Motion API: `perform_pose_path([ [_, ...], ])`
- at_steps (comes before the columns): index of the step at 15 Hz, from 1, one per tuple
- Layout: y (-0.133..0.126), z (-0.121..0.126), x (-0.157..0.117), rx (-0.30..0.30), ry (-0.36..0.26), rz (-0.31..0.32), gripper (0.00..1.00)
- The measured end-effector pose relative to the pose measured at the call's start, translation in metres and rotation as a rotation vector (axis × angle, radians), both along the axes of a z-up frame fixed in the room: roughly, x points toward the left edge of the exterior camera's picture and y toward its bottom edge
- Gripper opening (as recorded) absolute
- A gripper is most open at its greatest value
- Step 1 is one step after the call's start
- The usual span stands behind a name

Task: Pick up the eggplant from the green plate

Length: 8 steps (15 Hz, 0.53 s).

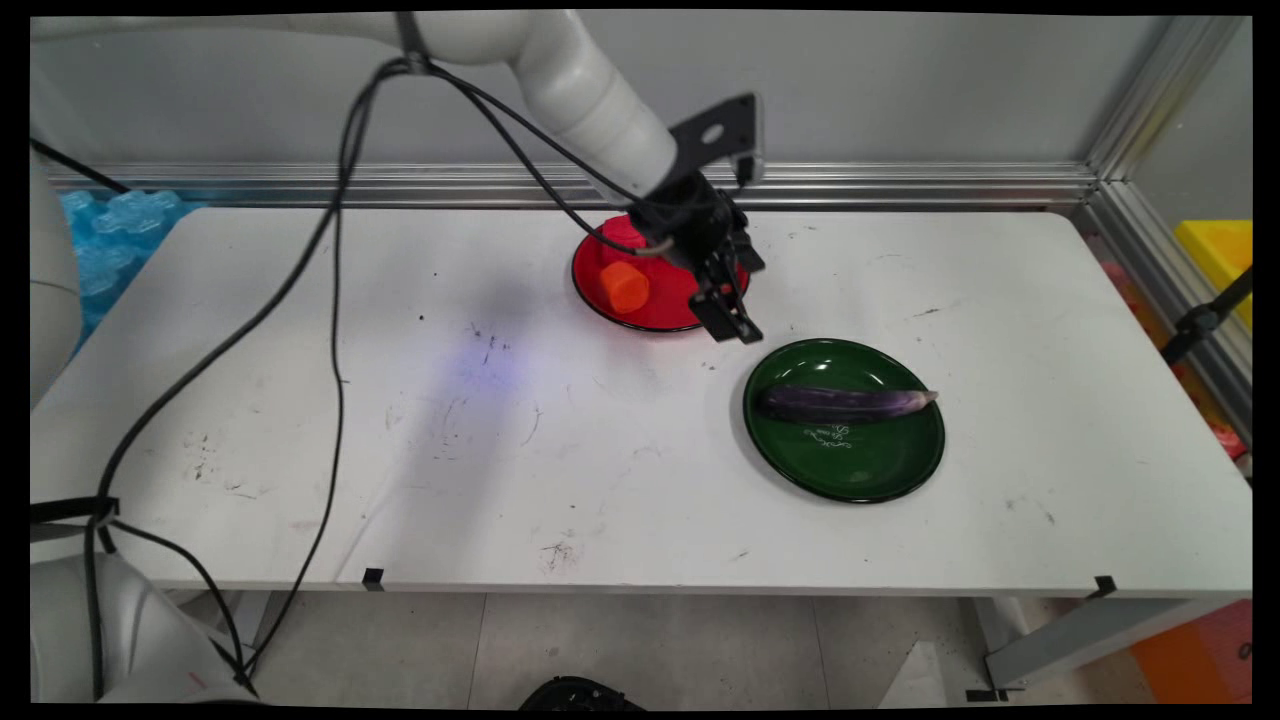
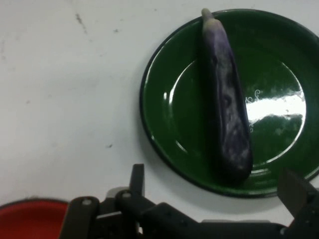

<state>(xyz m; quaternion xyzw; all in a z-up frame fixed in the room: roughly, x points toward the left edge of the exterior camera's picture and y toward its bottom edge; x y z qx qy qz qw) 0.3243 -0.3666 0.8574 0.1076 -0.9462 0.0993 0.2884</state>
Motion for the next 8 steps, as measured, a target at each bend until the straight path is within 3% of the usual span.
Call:
perform_pose_path([
  [8, -0.018, -0.048, -0.052, 0.061, -0.038, -0.057, 1.00],
])
